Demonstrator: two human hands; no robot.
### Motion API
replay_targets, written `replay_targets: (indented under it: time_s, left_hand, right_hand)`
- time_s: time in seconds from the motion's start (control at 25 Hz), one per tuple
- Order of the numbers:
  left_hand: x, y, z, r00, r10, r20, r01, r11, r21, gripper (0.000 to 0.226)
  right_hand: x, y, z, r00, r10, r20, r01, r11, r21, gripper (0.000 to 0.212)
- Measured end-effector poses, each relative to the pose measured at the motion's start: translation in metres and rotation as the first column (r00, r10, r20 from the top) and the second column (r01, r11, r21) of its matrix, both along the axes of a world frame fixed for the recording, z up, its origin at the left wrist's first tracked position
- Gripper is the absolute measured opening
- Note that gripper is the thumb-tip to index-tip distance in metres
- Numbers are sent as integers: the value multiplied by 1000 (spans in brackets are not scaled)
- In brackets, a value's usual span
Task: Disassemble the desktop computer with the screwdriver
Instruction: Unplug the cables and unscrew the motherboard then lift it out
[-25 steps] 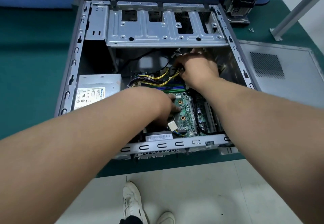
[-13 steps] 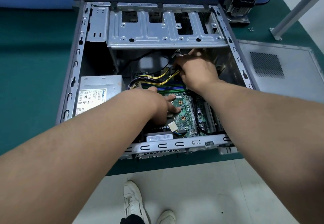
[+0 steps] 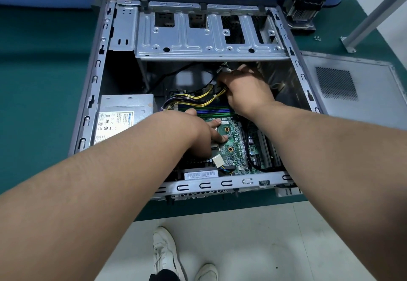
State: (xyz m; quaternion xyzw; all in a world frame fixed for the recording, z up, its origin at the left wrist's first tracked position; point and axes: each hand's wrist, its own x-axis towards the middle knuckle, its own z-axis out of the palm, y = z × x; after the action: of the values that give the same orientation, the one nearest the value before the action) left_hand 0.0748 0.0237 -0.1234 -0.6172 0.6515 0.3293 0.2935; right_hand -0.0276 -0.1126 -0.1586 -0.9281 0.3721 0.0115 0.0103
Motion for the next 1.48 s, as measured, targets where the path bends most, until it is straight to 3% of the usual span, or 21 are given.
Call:
replay_targets:
  time_s: [0.2, 0.36, 0.48, 0.68, 0.76, 0.84, 0.96, 1.08, 1.28, 1.4, 1.48]
  left_hand:
    - [-1, 0, 0, 1000, -8, -4, 8, 1000, -5, 54]
    - [-2, -1, 2, 1000, 7, -13, -7, 1000, 2, 56]
    - [-3, -1, 4, 1000, 12, -9, -12, 1000, 8, 57]
    - [-2, -1, 3, 999, 32, -35, -32, 999, 2, 55]
    - [-2, -2, 1, 998, 35, -48, -35, 999, 9, 55]
    - [0, -2, 0, 997, 53, -57, -52, 998, 21, 56]
    - [1, -1, 3, 994, 79, -74, -78, 997, 23, 58]
    - [0, 0, 3, 991, 99, -92, -97, 995, 21, 60]
    - [2, 1, 2, 989, 116, -90, -116, 993, 11, 59]
    - [-3, 2, 10, 995, 83, -52, -87, 992, -95, 50]
    - [-6, 1, 17, 998, 67, -12, -67, 928, -366, 33]
  right_hand:
    - [-2, 2, -1, 996, 91, 6, -91, 996, -9, 52]
    - [-2, -1, 0, 998, 29, 58, -30, 999, 23, 35]
    - [-4, 3, 0, 996, 88, 27, -88, 996, 14, 28]
    - [-2, 9, 20, 990, 35, -135, -22, 995, 99, 29]
    - [-11, 14, 38, 977, 103, -185, -85, 991, 103, 35]
    - [-27, 13, 64, 947, 272, -170, -276, 961, 2, 36]
    - [-58, 2, 98, 844, 450, -291, -485, 873, -58, 48]
    - [-71, -3, 96, 834, 437, -338, -466, 885, -6, 61]
    - [-70, -8, 86, 856, 429, -288, -455, 890, -25, 56]
    - [-71, -6, 87, 852, 435, -292, -460, 888, -20, 49]
    - [-69, -6, 86, 851, 440, -288, -466, 885, -24, 46]
